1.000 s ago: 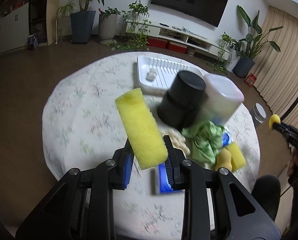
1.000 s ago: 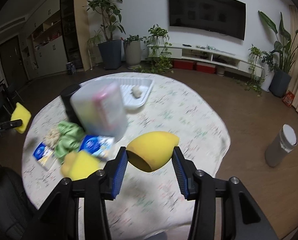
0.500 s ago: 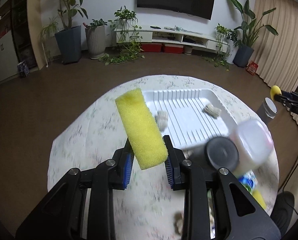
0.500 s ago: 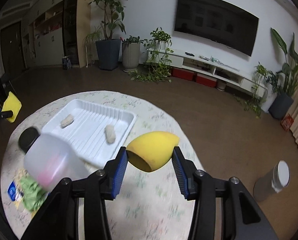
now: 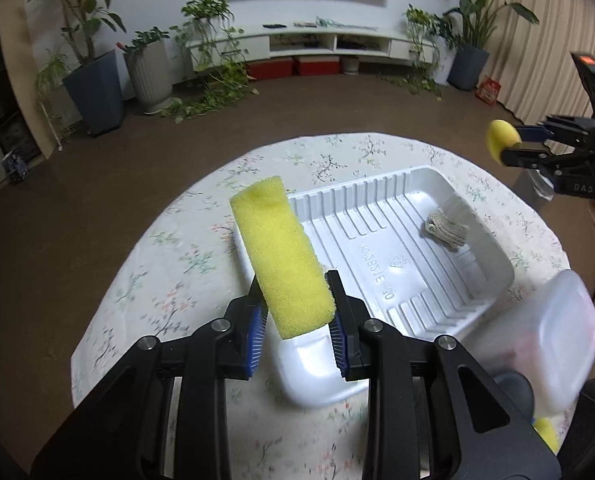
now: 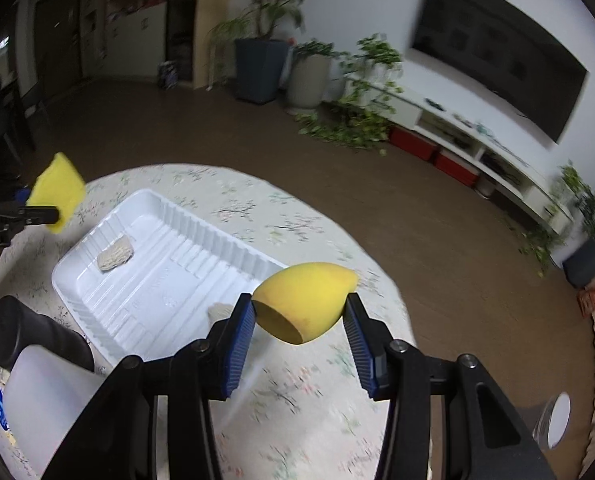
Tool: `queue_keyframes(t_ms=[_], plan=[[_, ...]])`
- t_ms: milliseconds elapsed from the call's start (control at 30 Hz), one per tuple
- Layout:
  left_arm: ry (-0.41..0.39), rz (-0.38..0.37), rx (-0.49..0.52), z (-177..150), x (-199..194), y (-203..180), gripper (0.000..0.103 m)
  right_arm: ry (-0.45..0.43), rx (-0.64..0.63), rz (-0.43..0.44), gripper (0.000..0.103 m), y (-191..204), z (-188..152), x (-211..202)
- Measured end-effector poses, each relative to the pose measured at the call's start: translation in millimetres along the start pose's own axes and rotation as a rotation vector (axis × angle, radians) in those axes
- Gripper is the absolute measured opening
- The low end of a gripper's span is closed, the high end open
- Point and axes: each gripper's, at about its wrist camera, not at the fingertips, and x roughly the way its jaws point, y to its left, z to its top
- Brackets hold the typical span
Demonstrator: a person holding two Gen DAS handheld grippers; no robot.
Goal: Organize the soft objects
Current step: 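Carry both yellow sponges over the white tray with both tools, then open the left tool to drop the rectangular sponge while the right tool releases the makeup sponge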
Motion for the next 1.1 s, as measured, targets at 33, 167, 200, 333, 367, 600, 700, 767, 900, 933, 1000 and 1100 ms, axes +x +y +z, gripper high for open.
queue_keyframes(t_ms=[33, 167, 200, 333, 367, 600, 700, 767, 900, 933, 1000, 1100], plan=[[0.005, -0.012, 0.005, 1, 5, -2, 0.026, 0.005, -0.012, 0.011, 0.048, 4, 2, 5], [0.036, -0.047, 0.028, 5, 25, -9, 0.026, 0.038, -0.073, 0.071, 0.048, 25, 12, 33], [0.045, -0.051, 0.036, 5, 30, -11, 0.026, 0.048, -0.087, 0.081, 0.048, 30, 14, 40], [0.087, -0.066, 0.059, 3, 47, -15, 0.026, 0.090, -0.133, 0.122, 0.048, 47, 16, 65], [0.098, -0.071, 0.063, 3, 50, -15, 0.026, 0.100, -0.141, 0.129, 0.049, 49, 15, 71], [0.114, -0.097, 0.068, 9, 67, -14, 0.025, 0.151, -0.158, 0.164, 0.049, 58, 12, 101], [0.130, -0.092, 0.082, 12, 76, -20, 0.025, 0.173, -0.164, 0.164, 0.049, 59, 9, 111], [0.136, -0.093, 0.086, 12, 81, -23, 0.025, 0.178, -0.161, 0.165, 0.049, 59, 7, 116], [0.132, -0.090, 0.082, 14, 83, -25, 0.025, 0.183, -0.156, 0.164, 0.050, 60, 5, 123], [0.133, -0.088, 0.081, 15, 84, -26, 0.025, 0.180, -0.153, 0.165, 0.051, 60, 5, 124], [0.137, -0.081, 0.082, 16, 85, -26, 0.025, 0.177, -0.148, 0.167, 0.051, 60, 6, 124], [0.138, -0.072, 0.074, 16, 86, -26, 0.026, 0.174, -0.150, 0.163, 0.052, 60, 5, 124]])
